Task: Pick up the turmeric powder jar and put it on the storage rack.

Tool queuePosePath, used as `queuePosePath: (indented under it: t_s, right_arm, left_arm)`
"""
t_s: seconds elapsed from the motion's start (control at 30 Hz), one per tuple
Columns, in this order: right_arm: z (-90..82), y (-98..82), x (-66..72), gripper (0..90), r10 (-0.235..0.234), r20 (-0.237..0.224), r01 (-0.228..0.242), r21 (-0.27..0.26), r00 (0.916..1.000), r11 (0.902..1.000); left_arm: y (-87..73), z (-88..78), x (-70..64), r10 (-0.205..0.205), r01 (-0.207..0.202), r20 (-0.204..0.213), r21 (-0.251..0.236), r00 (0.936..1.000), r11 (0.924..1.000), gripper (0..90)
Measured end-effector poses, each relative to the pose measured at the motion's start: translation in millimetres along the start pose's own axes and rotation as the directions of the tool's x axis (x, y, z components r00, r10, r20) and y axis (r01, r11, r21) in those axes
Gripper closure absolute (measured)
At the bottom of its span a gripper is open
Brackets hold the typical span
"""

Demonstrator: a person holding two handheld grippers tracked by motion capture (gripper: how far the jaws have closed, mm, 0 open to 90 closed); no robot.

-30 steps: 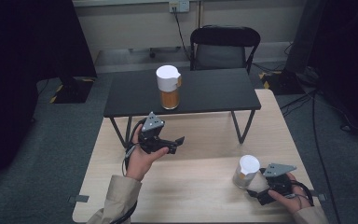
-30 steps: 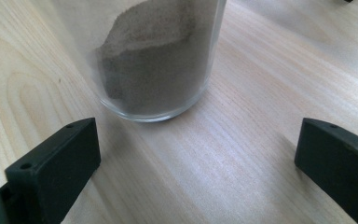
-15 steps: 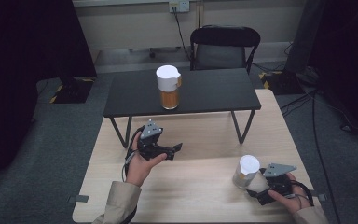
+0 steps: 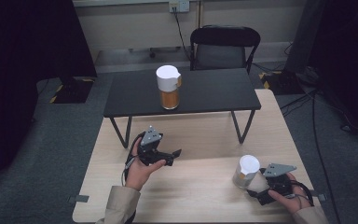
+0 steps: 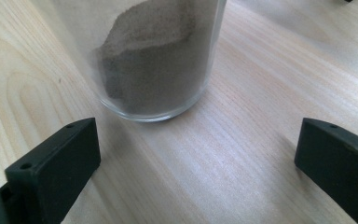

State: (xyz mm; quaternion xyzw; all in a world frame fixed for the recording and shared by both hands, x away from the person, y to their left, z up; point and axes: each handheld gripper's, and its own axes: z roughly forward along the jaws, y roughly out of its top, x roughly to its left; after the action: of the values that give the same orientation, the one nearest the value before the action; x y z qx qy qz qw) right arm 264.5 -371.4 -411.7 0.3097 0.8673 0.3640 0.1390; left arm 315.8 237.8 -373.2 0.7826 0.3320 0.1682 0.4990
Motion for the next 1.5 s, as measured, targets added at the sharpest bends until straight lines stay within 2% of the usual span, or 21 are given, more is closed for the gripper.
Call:
queuePosePath:
  t_s: [0.53, 0.77, 1.27, 1.5]
  right_arm:
    - [0.0, 0.1, 0.1, 0.0, 0.000, 0.000, 0.000, 0.000, 1.0000, 1.0000]
    - [0.0, 0.0, 0.1, 0.0, 0.000, 0.000, 0.000, 0.000, 1.0000, 1.0000]
    - [0.0, 0.0, 0.1, 0.0, 0.000, 0.000, 0.000, 0.000, 1.0000, 1.0000]
    - [0.0, 0.0, 0.1, 0.0, 0.000, 0.000, 0.000, 0.000, 1.0000, 1.0000]
  left_arm:
    - [-31.8, -7.7, 4.2, -0.059, 0.060, -0.026, 0.031, 0.9979, 0.9977, 2.2]
    - [-44.4, -12.1, 1.6, -0.061, 0.064, -0.051, 0.056, 0.9969, 0.9964, 2.1]
    - [-66.3, -30.8, 9.4, -0.105, 0.112, -0.089, 0.085, 0.9905, 0.9901, 2.1]
    - [-71.4, -41.1, 11.0, -0.098, 0.110, -0.113, 0.106, 0.9887, 0.9882, 2.1]
